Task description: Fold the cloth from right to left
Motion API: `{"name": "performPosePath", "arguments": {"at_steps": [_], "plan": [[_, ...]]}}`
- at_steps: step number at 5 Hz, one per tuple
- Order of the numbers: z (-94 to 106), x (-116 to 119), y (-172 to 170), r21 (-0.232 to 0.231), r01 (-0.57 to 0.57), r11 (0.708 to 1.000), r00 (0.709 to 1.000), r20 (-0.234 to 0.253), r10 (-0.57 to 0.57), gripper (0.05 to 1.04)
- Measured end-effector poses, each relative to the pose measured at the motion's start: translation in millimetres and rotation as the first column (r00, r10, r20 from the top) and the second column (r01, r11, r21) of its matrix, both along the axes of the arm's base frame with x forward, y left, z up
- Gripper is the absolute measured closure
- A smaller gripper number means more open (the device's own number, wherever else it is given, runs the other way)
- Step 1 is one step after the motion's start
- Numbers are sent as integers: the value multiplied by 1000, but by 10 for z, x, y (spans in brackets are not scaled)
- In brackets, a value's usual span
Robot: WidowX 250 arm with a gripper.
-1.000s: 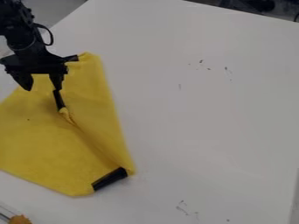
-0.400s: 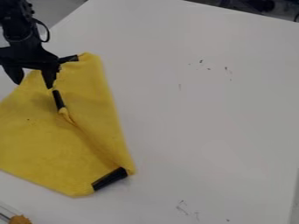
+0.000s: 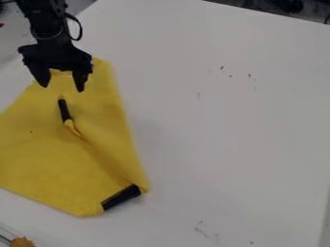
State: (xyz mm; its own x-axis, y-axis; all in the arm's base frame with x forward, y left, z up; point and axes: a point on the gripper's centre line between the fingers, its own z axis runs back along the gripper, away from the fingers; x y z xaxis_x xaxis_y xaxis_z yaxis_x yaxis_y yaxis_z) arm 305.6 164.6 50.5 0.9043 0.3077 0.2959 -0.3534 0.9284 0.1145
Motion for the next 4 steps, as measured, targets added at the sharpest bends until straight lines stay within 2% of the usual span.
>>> {"name": "performPosePath", "arguments": {"at_steps": [1,2,3,4], "plan": [[-80,-68,-80,-43,-19,999,1000,-11,19,84],[-151,-185,12,-72,-63,995,998,1,64,84],[-214,-265,137,-85,-77,993,997,-1,77,84],[-228,-389,294,-67,-80,995,996,-39,77,84]]}}
